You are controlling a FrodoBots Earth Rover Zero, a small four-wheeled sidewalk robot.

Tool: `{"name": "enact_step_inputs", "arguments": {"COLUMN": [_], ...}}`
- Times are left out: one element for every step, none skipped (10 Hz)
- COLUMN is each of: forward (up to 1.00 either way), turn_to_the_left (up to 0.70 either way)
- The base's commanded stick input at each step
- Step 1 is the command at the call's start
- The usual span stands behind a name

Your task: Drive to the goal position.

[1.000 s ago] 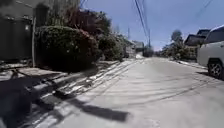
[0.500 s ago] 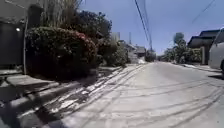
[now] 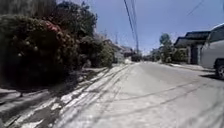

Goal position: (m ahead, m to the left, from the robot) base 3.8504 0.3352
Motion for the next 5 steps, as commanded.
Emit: {"name": "enact_step_inputs", "arguments": {"forward": [1.0, 1.0, 1.0, 1.0, 1.0], "turn_to_the_left": [-0.37, -0.37, -0.37, -0.37, -0.37]}}
